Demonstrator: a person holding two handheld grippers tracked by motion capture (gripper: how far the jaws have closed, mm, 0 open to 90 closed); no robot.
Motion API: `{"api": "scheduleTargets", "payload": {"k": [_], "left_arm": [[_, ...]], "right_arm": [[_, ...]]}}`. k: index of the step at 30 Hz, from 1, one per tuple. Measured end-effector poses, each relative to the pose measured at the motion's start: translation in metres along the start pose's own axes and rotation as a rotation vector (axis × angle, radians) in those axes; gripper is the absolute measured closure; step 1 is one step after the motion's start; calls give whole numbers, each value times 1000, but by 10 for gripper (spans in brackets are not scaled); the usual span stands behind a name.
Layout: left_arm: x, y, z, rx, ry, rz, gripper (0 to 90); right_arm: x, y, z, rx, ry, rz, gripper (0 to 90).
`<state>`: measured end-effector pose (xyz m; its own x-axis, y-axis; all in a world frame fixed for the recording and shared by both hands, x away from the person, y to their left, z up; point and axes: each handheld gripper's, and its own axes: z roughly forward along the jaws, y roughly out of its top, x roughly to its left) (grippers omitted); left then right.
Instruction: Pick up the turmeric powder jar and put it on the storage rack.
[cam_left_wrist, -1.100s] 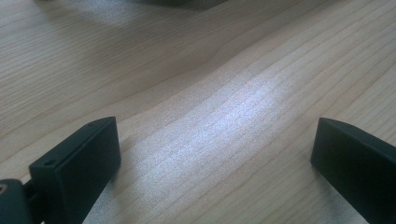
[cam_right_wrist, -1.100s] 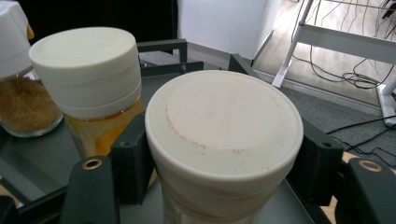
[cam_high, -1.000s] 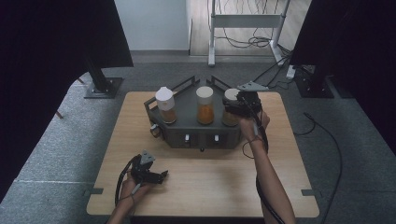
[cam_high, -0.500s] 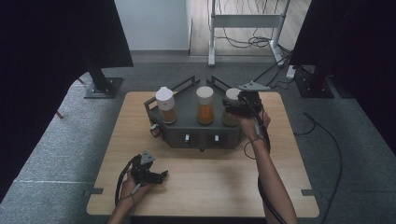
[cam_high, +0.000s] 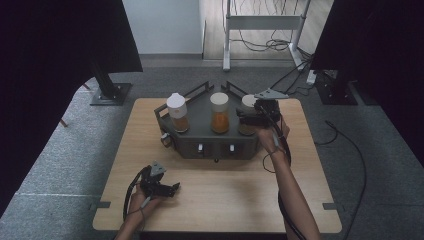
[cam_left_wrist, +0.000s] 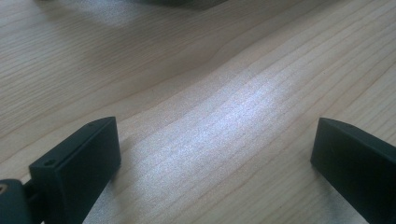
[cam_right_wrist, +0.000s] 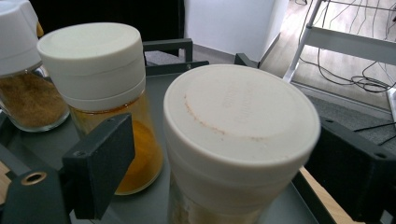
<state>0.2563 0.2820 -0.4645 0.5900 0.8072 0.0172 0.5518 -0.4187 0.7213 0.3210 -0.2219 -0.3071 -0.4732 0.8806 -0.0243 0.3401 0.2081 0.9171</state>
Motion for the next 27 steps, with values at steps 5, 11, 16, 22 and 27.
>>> {"api": "scheduleTargets", "payload": {"k": [5,11,16,22,27], "left_arm": [[0,0,0,0,0,0,12],[0,0,0,0,0,0,12],[0,0,0,0,0,0,12],[0,0,0,0,0,0,12],[0,0,0,0,-1,-1,12]], "right_arm": [[2,-1,-7,-2,2,-2,112],[5,-4,-17,-11,5,6,112],[5,-8,-26,-20,7,9,115],[7,-16,-39,-37,16,10,117],[10,-21,-49,-46,28,-4,119]]}}
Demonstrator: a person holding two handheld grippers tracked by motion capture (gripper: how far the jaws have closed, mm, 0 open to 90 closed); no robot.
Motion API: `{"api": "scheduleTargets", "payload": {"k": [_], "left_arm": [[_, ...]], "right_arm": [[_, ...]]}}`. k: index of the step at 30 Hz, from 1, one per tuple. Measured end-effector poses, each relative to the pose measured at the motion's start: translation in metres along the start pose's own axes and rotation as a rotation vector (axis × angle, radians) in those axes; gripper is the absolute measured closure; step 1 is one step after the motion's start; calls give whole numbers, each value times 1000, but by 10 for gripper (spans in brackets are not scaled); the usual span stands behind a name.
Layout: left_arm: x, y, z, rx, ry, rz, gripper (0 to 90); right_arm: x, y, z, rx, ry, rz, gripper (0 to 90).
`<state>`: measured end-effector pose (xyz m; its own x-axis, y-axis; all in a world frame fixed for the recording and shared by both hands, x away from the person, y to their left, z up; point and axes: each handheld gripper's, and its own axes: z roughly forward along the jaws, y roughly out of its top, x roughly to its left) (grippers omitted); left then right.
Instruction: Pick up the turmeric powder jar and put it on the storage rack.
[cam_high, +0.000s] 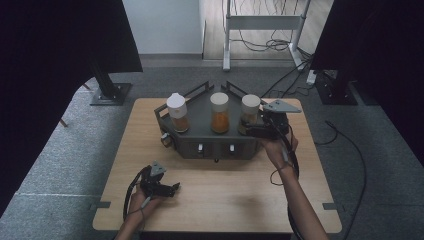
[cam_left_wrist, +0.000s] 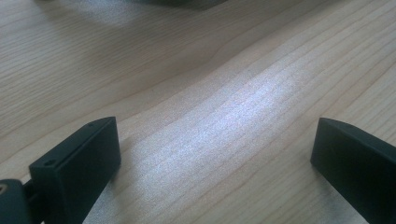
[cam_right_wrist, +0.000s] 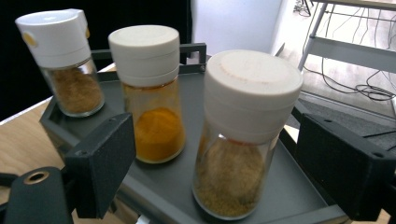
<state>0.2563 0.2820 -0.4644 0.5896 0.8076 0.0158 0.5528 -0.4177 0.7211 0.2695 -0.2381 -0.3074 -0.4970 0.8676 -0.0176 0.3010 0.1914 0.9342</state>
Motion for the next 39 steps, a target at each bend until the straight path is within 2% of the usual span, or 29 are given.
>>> {"api": "scheduleTargets", "payload": {"k": [28,39], "left_arm": [[0,0,0,0,0,2,12],[0,0,0,-1,0,1,12]], "right_arm": [[20,-34,-34,19,73,-71,128],[28,-47,-37,38,102,-87,129]]}}
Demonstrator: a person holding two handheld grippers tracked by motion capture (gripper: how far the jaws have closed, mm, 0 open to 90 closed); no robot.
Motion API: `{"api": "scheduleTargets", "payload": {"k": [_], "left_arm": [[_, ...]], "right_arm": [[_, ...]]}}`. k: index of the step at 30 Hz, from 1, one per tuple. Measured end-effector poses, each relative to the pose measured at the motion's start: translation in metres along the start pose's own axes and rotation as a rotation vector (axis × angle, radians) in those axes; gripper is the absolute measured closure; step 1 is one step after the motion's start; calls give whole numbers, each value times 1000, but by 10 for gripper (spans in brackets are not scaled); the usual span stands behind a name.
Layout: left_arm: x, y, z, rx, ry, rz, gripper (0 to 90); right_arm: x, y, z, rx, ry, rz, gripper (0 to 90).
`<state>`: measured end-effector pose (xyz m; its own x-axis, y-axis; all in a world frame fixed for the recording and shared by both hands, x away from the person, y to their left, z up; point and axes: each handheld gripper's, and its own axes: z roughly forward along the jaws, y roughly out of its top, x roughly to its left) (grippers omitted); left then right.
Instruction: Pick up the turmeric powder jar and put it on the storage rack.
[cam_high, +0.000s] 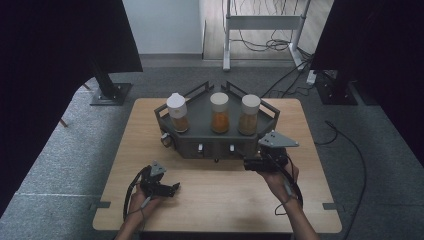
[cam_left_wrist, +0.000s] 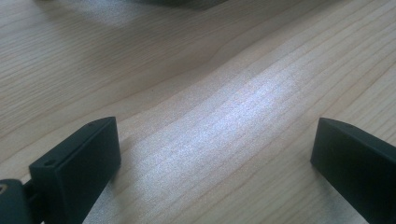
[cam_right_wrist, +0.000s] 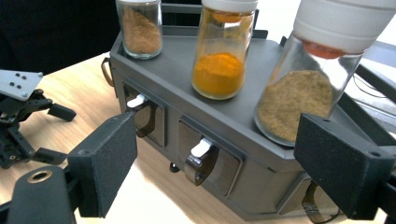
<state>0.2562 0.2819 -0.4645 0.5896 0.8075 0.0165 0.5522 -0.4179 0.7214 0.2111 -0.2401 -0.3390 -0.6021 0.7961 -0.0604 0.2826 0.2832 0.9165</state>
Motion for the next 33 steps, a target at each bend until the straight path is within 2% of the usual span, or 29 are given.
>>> {"api": "scheduleTargets", "payload": {"k": [6,33], "left_arm": [[0,0,0,0,0,0,12],[0,0,0,-1,0,0,12]], "right_arm": [[1,-5,-1,7,7,3,129],[-6,-41,-6,46,4,72,133]]}}
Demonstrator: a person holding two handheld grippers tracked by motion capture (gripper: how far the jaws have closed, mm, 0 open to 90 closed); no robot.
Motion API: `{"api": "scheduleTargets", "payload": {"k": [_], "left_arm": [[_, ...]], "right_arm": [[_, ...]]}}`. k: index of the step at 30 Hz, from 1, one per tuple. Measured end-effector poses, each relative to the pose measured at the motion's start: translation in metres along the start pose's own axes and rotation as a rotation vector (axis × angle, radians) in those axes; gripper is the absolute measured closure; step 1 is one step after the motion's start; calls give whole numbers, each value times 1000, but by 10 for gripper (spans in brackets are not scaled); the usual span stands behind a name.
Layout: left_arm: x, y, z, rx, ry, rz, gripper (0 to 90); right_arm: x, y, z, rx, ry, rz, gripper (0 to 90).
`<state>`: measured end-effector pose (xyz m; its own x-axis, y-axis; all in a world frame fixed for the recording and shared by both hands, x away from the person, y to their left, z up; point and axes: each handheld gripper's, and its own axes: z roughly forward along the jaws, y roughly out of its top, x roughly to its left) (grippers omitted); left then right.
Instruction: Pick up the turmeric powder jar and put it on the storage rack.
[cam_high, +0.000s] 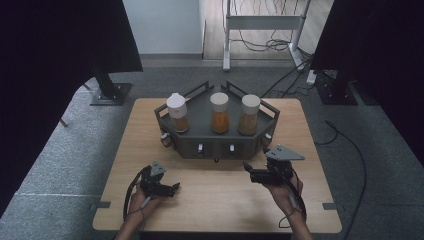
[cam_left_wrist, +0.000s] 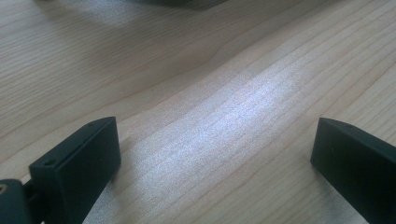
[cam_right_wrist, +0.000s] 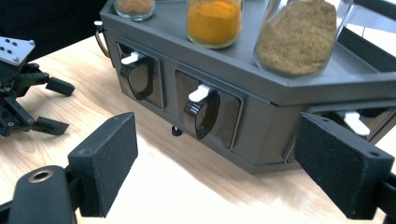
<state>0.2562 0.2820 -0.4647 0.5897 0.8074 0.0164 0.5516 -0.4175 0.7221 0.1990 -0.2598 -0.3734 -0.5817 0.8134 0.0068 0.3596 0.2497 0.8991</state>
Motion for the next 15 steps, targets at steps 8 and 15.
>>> {"api": "scheduleTargets", "payload": {"k": [8,15], "left_arm": [[0,0,0,0,0,0,12],[0,0,0,-1,0,1,12]], "right_arm": [[-1,-10,4,27,-7,18,137],[-2,-19,7,48,-12,29,140]]}}
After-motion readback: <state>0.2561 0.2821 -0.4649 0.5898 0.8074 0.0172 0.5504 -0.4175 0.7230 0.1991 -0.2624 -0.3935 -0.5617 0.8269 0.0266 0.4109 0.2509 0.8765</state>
